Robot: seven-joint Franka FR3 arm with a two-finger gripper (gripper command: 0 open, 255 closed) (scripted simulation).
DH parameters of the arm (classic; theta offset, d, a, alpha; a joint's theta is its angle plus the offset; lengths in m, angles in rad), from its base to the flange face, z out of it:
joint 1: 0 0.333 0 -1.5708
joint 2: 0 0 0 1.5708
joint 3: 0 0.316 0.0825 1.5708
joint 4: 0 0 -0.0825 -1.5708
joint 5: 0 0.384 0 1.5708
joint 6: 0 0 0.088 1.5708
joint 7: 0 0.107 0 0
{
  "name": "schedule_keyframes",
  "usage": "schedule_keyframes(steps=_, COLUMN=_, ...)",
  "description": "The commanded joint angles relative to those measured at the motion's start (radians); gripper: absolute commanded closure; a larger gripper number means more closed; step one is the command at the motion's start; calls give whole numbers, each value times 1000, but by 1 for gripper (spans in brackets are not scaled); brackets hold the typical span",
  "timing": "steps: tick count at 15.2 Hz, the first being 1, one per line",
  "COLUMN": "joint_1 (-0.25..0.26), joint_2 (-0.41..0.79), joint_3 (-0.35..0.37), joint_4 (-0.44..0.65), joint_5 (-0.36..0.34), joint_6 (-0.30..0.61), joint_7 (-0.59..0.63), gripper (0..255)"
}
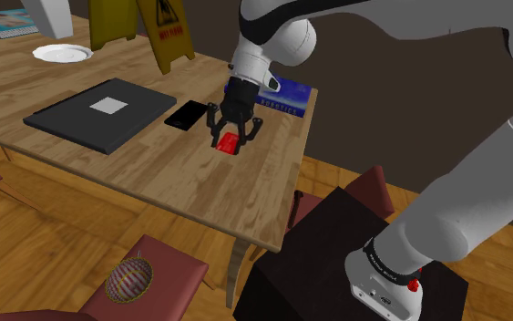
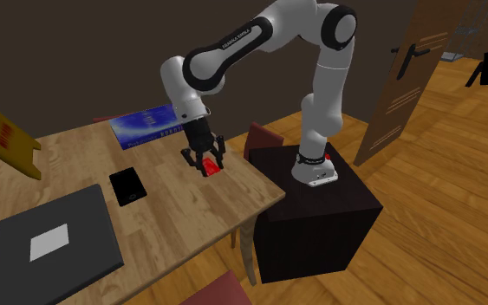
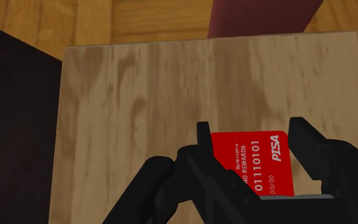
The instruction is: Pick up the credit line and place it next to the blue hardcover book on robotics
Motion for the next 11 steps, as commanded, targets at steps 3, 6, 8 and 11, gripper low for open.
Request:
schedule_keyframes(steps=3, joint_1=-49, joint_2=2, joint_3=-51, joint_4=7, joint_5=-33, joint_6=-51, joint_7=-73, gripper=255)
schedule_keyframes(steps=6, joint_1=-87, joint_2=20, joint_3=-89, joint_4=34, joint_5=-64, joint_6=-92, joint_7=-124, gripper=255)
schedule_keyframes(steps=8, joint_1=-111, joint_2=37, joint_3=-114, joint_4=58, joint_5=-84, joint_6=-119, joint_7=-158, gripper=255)
schedule_keyframes(steps=11, joint_1=-147, joint_2=69, joint_3=-150, joint_4=103, joint_5=-115, joint_6=-159, joint_7=-206, gripper=255)
